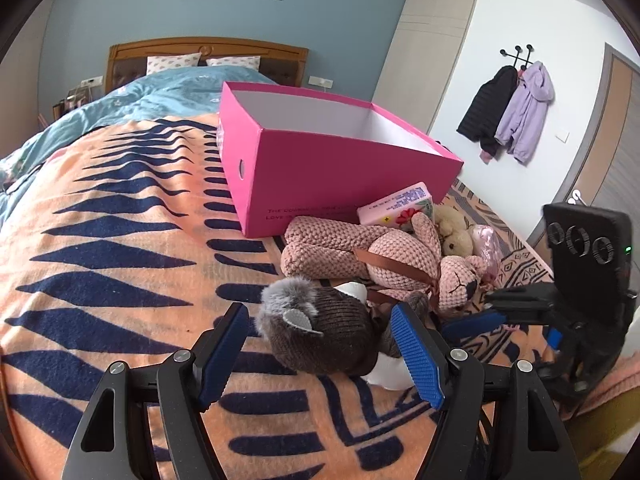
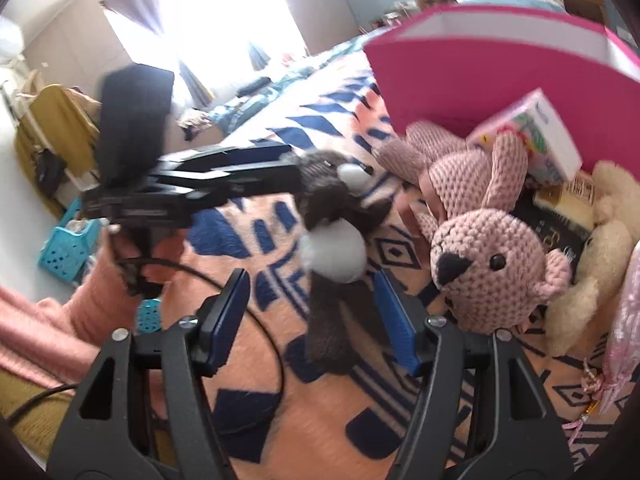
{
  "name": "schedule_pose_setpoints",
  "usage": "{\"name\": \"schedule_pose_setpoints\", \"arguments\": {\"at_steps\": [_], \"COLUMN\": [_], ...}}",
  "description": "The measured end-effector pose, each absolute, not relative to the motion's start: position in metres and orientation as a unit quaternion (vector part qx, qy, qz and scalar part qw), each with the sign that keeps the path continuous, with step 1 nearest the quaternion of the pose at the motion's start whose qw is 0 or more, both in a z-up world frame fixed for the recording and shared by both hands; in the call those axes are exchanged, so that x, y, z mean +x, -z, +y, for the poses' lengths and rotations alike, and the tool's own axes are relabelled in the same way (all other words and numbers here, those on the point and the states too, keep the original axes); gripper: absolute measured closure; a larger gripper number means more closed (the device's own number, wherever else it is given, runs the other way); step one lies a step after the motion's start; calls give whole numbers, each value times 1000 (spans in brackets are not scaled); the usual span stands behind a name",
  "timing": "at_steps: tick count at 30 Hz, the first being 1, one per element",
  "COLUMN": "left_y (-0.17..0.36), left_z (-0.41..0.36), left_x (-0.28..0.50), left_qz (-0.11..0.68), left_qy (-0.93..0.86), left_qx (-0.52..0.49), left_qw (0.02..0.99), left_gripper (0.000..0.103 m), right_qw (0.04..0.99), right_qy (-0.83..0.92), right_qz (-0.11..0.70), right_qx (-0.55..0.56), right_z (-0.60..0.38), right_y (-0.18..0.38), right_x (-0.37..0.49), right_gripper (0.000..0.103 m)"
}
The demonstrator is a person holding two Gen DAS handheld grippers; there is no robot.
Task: Organize objects
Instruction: 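Reach the right gripper to the brown knitted plush and grasp it, then lift the brown knitted plush with the right gripper over the pink box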
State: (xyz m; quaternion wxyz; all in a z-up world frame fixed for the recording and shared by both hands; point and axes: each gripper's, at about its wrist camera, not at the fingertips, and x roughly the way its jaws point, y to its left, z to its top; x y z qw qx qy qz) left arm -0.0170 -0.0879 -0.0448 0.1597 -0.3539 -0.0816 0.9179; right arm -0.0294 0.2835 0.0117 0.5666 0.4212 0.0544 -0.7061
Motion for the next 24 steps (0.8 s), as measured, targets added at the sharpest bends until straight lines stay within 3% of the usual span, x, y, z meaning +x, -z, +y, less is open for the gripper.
{"name": "schedule_pose_setpoints", "arguments": {"at_steps": [7,9,22,24], "left_y": [47,50,51,52], "left_z": [-88,-87,-88,-87], "left_x": [-27,-32,-41,-42], "left_qz": [-79,-82,-131,-138], "left_qy": [-916,-912,-900,-896], "left_qx": [-360,-364,-361,-363], "left_qw": [161,168,207,214], "left_gripper": [28,28,29,29], "right_qw": [528,524,542,539], "right_qy": [733,736,748,754], "right_qz": [93,101,75,65], "right_qx": [419,416,375,369], "right_z": [264,264,294,296], "right_y": [3,4,-51,-57], "right_x": [-27,-27,-55,-68], "right_gripper": [56,67,71,84]}}
